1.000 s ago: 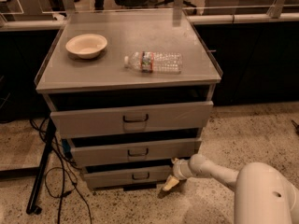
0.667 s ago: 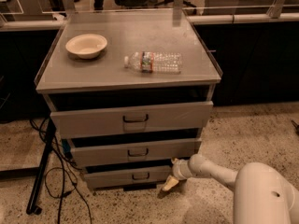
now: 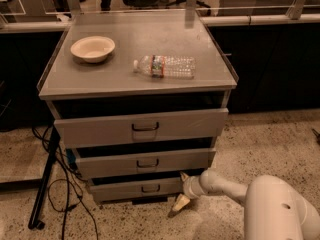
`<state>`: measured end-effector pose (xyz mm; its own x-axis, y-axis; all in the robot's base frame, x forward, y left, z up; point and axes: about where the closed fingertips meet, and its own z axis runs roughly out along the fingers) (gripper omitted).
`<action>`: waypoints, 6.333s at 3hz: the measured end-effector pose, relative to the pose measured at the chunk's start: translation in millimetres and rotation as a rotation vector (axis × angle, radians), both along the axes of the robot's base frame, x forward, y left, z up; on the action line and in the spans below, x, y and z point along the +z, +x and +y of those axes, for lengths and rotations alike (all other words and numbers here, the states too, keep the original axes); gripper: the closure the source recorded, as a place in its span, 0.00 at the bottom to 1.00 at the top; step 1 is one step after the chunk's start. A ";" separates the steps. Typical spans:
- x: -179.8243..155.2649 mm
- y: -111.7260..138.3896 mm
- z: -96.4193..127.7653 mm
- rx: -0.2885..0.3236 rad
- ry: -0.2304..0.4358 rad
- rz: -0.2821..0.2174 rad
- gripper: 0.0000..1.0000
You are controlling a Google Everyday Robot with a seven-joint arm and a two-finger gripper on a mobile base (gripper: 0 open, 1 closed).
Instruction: Open bottom drawer
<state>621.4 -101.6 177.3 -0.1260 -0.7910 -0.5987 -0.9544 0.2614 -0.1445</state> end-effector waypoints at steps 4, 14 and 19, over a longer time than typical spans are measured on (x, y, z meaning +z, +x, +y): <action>-14.9 -19.0 -0.7 -0.008 -0.004 0.019 0.65; 12.4 -18.2 -4.4 -0.006 -0.005 0.020 1.00; 14.4 -72.8 -16.2 0.002 0.024 0.015 1.00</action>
Offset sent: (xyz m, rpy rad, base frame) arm -0.0170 -0.0013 -0.0135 -0.0040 0.0172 -0.0081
